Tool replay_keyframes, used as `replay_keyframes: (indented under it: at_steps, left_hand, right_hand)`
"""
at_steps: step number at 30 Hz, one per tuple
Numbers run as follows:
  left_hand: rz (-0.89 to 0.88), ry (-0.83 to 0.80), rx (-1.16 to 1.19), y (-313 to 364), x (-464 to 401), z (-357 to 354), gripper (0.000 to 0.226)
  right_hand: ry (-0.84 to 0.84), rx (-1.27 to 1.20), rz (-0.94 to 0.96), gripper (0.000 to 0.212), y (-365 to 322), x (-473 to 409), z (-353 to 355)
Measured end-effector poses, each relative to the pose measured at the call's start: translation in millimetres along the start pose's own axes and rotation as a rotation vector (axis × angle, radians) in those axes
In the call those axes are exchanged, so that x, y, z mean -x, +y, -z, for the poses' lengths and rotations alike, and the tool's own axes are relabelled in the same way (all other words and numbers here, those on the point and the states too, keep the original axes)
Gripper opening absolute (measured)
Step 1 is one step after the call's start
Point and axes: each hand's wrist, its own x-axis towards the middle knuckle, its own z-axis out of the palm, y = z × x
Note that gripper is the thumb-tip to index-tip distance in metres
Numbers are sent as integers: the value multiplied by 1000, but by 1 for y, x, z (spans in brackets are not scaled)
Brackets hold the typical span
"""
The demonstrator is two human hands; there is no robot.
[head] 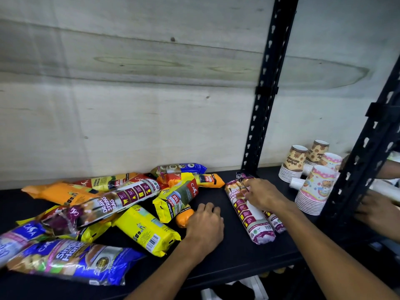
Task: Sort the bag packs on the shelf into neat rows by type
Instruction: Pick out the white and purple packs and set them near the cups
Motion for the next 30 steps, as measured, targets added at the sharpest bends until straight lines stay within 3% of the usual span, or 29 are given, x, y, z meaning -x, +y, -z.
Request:
replay_keyframes:
  at_steps: [5, 15, 22, 30]
  left_hand:
    - [22, -66, 126, 16, -11, 3, 57]
    - [41, -162, 201, 26, -36, 0, 65]
    - [73, -141, 221, 32, -43, -3, 67]
    - [95, -91, 223, 42, -43, -10, 67]
  right_hand:
    - [66, -17, -56, 36, 21, 3, 2]
    - [30, -87, -44, 39, 41, 0, 4]
    - [21, -147, -23, 40, 47, -5, 4]
    - [-112, -137, -68, 39, 56, -11, 13]
